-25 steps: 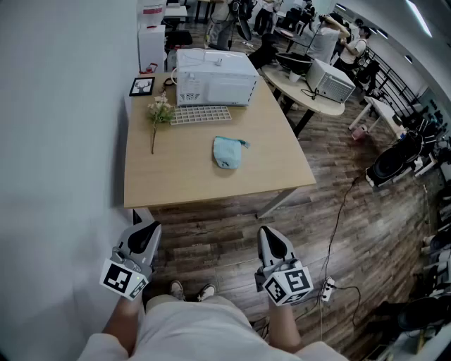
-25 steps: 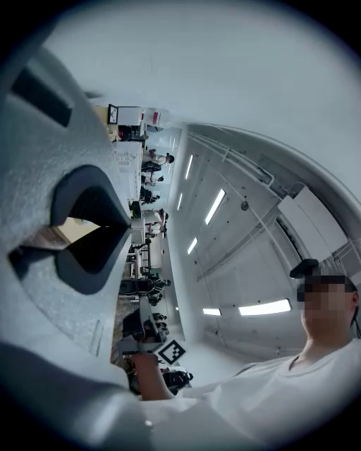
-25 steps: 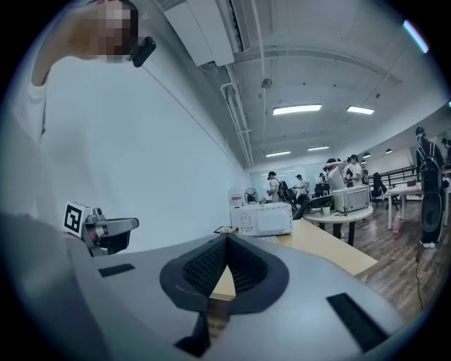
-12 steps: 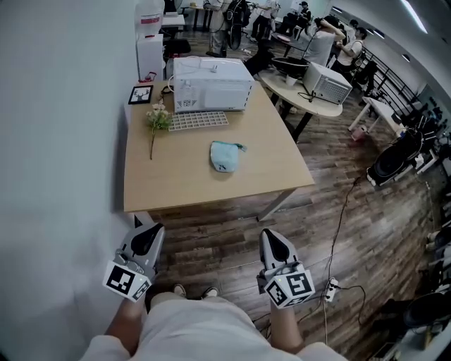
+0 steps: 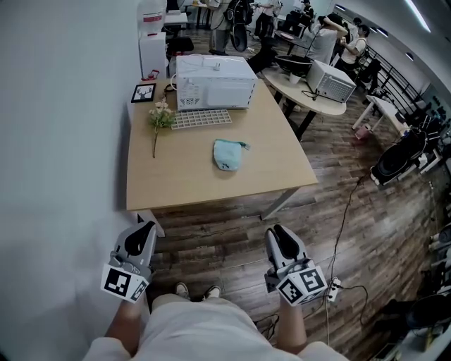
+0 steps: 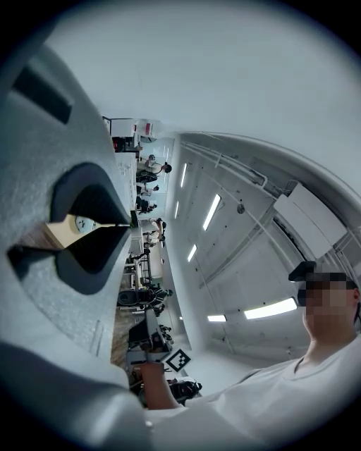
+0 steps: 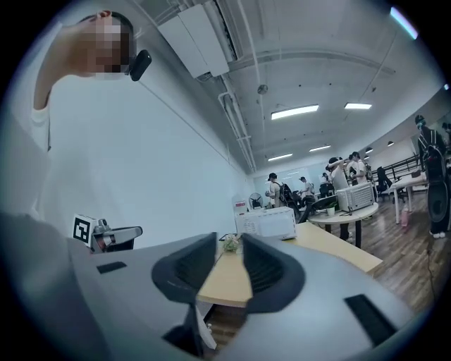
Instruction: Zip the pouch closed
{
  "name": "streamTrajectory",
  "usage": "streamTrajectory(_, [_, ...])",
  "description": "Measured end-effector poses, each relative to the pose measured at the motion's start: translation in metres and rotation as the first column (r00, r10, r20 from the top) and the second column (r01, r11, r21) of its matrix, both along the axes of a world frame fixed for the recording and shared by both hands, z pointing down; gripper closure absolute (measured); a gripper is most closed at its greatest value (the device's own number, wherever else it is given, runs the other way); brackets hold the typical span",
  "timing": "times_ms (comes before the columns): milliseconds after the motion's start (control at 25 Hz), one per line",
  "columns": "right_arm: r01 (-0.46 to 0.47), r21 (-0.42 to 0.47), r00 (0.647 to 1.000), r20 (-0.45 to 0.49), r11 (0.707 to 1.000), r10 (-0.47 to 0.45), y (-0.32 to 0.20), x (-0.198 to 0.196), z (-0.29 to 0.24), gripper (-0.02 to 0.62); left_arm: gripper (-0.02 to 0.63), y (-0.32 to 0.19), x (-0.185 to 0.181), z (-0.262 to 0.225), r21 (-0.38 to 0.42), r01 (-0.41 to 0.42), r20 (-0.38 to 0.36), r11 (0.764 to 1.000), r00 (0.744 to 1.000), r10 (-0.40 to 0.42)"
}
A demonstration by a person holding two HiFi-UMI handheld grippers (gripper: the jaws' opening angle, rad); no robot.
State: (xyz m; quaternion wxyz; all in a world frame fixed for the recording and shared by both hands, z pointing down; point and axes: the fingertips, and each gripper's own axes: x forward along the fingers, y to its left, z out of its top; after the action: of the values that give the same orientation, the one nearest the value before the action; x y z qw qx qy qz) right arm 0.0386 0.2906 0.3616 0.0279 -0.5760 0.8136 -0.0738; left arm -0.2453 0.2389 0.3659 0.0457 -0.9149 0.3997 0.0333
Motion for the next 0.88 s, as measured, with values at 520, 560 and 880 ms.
streamTrajectory(520, [-0.134, -0.004, 0.991, -0.001, 0.991, 0.134, 0.009, 0.087, -0.005, 0.262, 0.195, -0.025, 0.01, 0.005, -0.029, 0.088, -0.036, 0.996, 0.995, -0.089])
streamTrajectory(560, [-0.146, -0.005, 0.989, 0.005, 0.989, 0.146, 0.01, 0.095, -0.003, 0.248, 0.185, -0.027, 0.013, 0.005, -0.026, 0.092, -0.033, 0.995, 0.995, -0.093])
streamTrajectory(880, [-0.122, -0.057, 0.993, -0.004, 0.991, 0.122, -0.004, 0.113, 0.019, 0.209, 0.163, -0.043, 0.029, 0.021, -0.069, 0.138, -0.029, 0.988, 0.99, -0.141])
